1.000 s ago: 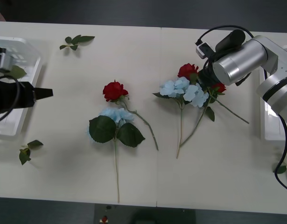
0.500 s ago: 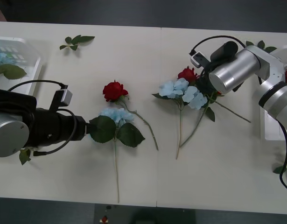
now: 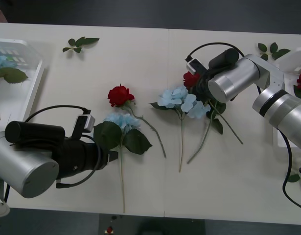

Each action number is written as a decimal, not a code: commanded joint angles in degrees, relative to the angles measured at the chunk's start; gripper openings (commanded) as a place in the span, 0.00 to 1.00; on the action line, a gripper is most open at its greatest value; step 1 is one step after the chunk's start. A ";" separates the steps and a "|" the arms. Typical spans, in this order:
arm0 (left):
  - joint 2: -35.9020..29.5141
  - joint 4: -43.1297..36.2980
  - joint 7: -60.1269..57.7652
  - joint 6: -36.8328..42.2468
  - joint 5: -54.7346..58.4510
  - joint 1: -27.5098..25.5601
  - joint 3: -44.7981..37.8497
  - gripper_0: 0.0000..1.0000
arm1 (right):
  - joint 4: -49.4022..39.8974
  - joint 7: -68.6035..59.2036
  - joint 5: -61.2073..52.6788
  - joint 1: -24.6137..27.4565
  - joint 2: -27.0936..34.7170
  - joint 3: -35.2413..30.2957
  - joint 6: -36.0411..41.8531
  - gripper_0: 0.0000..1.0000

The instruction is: Put the red flowers into the right box and the blue flowers into the left box

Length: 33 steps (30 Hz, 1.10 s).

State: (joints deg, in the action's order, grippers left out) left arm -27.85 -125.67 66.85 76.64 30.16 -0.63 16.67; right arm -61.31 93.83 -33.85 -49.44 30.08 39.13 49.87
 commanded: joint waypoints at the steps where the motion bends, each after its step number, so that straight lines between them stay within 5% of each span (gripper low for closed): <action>1: 2.36 -1.34 -3.48 -0.70 -4.23 -1.48 2.93 1.00 | -0.92 1.88 -0.86 -1.80 0.15 -0.11 -0.03 0.00; 10: 2.10 1.74 -5.24 -5.45 -8.01 -1.65 7.50 1.00 | -0.92 1.62 -2.01 -2.77 0.42 -0.28 0.05 0.00; 24: 1.13 14.66 -8.93 -12.30 -13.90 6.52 15.06 1.00 | -4.35 1.27 -12.11 -4.09 5.78 -6.35 0.41 0.00; 33: 0.52 15.36 -15.00 -12.22 -20.85 8.98 20.59 1.00 | -8.30 0.21 -15.10 -4.00 9.29 -16.81 13.85 0.00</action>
State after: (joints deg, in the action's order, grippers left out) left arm -25.46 -109.47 51.55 64.84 9.60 7.70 37.26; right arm -67.23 93.84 -48.17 -51.31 37.85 26.58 60.93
